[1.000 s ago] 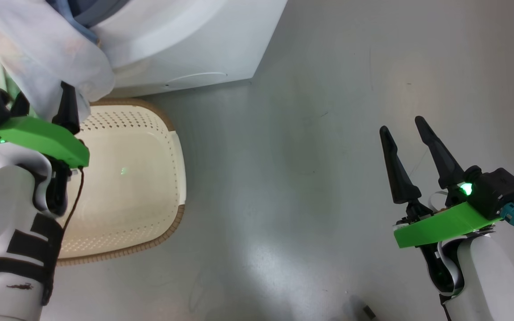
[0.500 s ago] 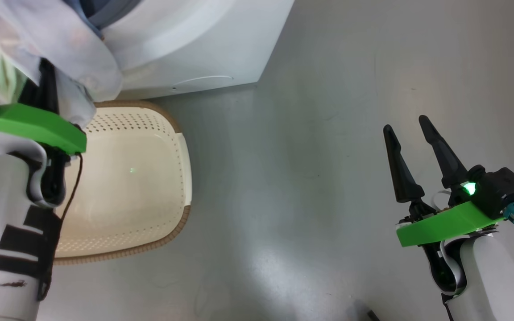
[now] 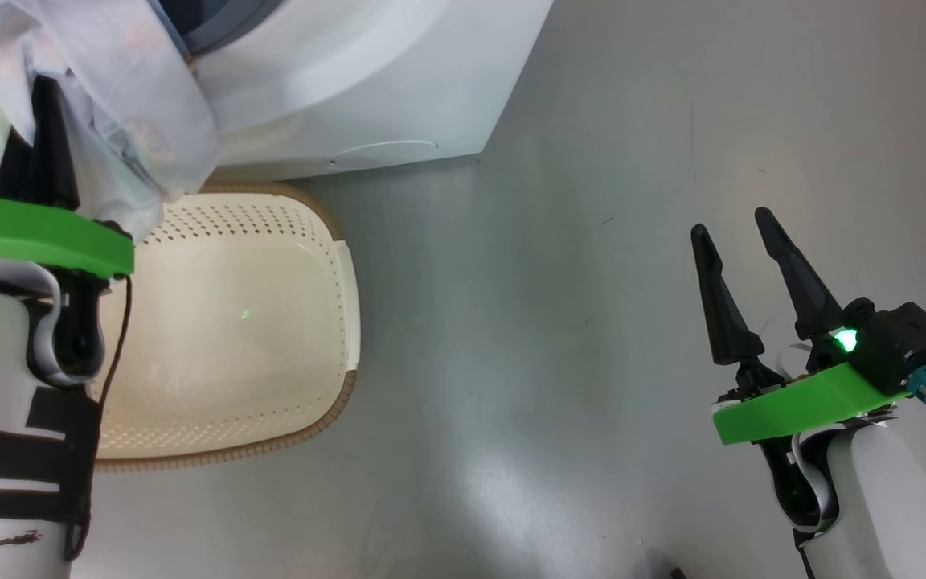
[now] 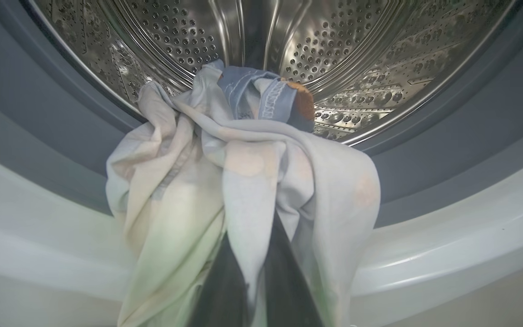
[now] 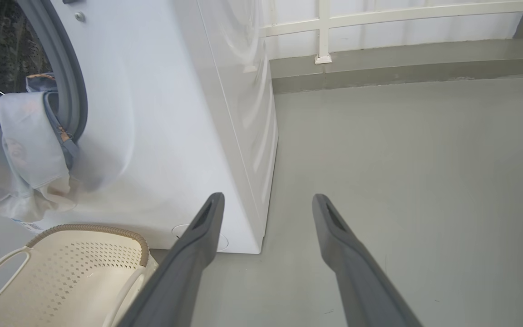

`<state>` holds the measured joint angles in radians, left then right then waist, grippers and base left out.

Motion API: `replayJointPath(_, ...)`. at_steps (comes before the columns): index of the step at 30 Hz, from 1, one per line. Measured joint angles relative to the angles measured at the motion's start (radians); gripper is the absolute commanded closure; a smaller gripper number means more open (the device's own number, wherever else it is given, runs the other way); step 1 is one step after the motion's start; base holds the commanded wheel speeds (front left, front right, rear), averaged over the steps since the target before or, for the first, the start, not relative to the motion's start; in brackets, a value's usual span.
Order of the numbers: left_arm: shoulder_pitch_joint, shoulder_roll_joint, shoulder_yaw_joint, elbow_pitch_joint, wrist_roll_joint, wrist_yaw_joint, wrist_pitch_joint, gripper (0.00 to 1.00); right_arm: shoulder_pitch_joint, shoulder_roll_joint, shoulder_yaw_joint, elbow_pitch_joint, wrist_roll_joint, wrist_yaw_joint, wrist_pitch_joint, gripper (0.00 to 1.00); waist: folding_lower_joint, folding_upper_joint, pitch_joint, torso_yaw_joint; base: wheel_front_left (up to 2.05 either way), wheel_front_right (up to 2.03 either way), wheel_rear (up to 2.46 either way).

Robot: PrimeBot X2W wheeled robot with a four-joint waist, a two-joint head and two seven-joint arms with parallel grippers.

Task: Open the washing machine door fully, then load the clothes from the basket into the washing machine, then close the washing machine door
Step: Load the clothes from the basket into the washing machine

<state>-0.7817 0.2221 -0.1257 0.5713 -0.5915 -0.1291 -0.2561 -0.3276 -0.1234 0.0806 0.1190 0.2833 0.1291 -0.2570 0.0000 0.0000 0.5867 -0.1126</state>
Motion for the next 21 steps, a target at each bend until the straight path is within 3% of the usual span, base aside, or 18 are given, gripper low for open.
replayJointPath(10, -0.125, 0.024, 0.002, 0.053, 0.011, 0.0, 0.0, 1.0, 0.0, 0.017, 0.002, 0.0, 0.0, 0.0, 0.0, 0.0, 0.0, 0.0, 0.004, -0.016, 0.0, 0.0, 0.0)
replayJointPath(21, -0.355, 0.053, -0.109, 0.336, 0.024, 0.0, 0.0, 1.0, 0.0, 0.034, 0.017, 0.003, 0.001, 0.0, 0.0, 0.0, 0.0, 0.0, 0.011, -0.045, 0.0, 0.0, 0.0)
